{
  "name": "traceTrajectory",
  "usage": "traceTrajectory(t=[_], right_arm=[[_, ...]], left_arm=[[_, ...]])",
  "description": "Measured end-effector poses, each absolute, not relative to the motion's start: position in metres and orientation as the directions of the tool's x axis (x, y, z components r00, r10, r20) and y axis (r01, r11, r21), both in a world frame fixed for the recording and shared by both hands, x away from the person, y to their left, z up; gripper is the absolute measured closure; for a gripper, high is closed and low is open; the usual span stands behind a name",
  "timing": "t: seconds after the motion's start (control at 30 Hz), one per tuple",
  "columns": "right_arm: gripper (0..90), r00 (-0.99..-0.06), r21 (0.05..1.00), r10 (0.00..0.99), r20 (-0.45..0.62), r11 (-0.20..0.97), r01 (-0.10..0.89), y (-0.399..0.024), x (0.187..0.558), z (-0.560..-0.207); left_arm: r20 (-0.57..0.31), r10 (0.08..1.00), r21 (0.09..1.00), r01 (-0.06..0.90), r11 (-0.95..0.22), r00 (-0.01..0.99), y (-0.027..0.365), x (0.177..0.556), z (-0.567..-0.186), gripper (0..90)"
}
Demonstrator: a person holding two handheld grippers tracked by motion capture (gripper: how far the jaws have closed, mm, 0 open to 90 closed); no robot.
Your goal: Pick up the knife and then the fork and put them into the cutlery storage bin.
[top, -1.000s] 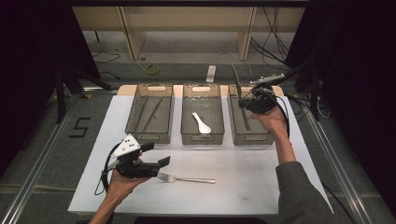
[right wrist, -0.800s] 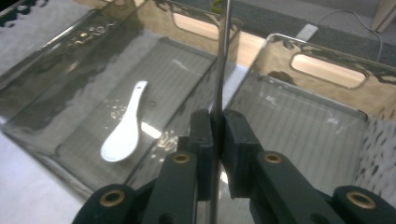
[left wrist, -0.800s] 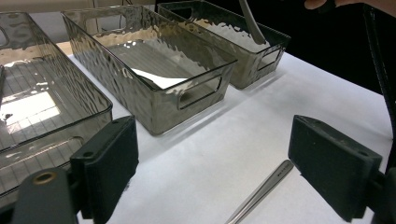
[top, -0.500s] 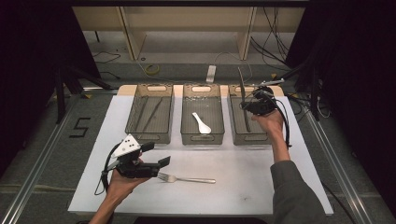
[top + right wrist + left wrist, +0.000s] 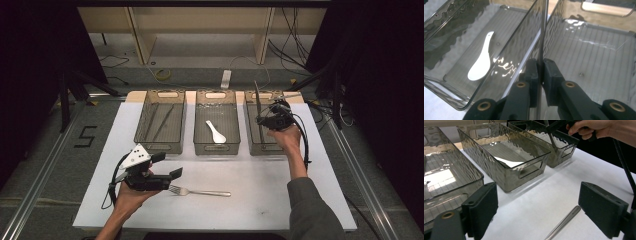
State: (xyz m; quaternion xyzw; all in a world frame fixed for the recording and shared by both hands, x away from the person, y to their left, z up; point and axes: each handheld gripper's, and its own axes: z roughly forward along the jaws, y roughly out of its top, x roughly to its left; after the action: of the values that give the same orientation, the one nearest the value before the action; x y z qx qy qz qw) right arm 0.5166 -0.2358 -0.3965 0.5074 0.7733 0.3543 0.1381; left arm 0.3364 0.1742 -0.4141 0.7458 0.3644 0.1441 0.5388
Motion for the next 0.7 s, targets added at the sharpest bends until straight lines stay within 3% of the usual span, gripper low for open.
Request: traceTrajectory(t=[0.57,0.7], right_arm=[[82.9,-0.407,0.649,0.895,0.181,0.202,0.734,-0.236,0.518,-0.412],[75.2,-0.357,0.652,0.913,0.197,0.150,0.743,-0.238,0.520,-0.411]], left_arm=[[-0.178,0.698,0.909,0.388,-0.154,0.693,0.174,0.337,-0.414,15.6],[-0.179,0.698,0.909,0.389,-0.153,0.693,0.174,0.337,-0.414,15.6]])
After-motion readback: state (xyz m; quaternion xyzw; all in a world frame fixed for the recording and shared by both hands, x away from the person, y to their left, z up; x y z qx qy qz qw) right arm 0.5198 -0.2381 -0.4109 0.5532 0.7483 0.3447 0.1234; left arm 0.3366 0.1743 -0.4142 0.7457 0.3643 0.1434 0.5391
